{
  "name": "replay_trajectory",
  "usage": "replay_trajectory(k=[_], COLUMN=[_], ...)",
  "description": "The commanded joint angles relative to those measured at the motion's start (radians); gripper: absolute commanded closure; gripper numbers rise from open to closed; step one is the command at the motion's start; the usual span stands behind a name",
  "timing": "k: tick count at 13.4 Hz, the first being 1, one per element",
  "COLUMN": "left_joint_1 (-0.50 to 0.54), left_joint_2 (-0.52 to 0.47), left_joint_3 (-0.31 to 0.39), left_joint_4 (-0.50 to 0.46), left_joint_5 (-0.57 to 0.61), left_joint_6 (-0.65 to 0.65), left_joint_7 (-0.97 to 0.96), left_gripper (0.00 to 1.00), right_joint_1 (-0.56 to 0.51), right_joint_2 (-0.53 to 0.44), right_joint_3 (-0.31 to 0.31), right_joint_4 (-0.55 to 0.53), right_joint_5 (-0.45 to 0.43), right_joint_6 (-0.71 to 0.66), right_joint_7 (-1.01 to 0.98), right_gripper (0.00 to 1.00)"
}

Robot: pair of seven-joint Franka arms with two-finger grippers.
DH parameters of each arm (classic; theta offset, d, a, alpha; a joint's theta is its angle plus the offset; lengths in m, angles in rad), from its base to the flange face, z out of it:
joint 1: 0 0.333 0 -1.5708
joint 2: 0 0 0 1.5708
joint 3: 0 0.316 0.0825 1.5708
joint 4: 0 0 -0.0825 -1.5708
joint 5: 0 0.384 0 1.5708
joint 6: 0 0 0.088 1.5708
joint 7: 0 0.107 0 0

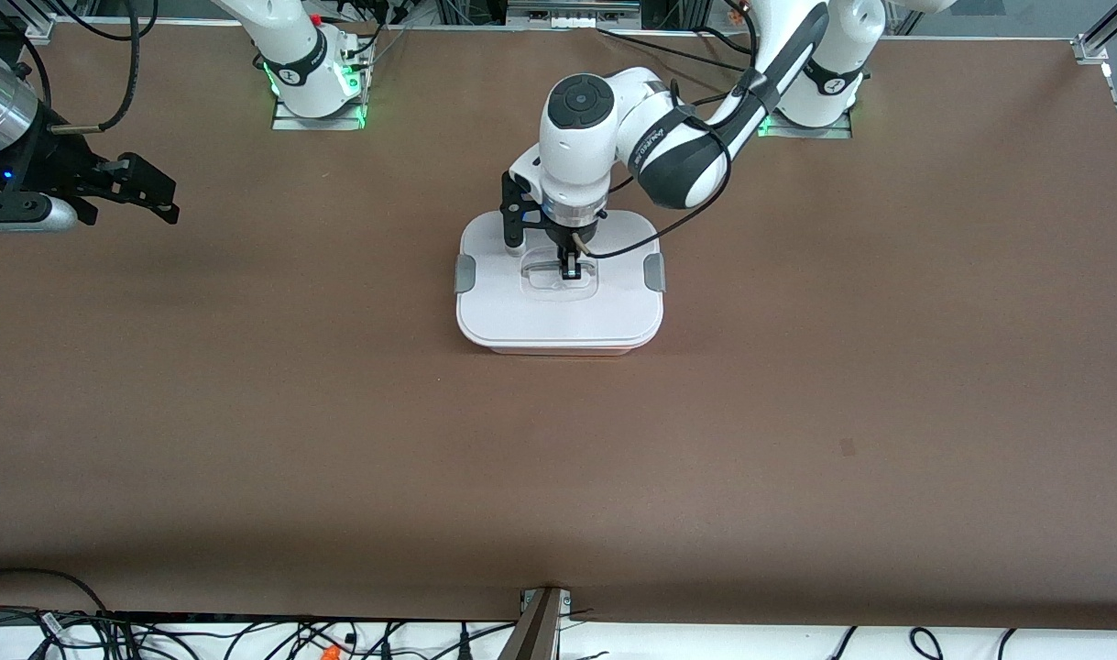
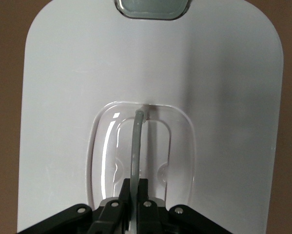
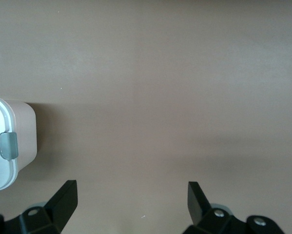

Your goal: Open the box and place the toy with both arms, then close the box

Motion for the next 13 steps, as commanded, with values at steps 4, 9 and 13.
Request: replay_trajectory(k=[4,9,13], left_joint_1=[0.001,0.003,0.004], left_joint_2=[0.014,0.025,0.005], left_joint_3=[-0.001,-0.001,-0.004], left_joint_4=[-0.017,-0.015,-0.012], left_joint_5=[0.03,0.03,0.028], left_joint_6=[0.028,0.025,0.015], left_joint_7=[-0.027,-0.027,-0.03], left_gripper=[1.0,1.0,0.0], right_joint_1=[-0.011,-0.011,-0.011], right_joint_2=[0.01,0.009,0.01], right_joint_3=[0.011,0.011,0.011], right_joint_4=[0.023,0.022,0.022], right_joint_5=[-0.001,-0.001,-0.002], right_joint_6=[-0.018,-0.018,-0.018], right_joint_7=[0.013,0.01,0.01], right_gripper=[0.0,0.0,0.0])
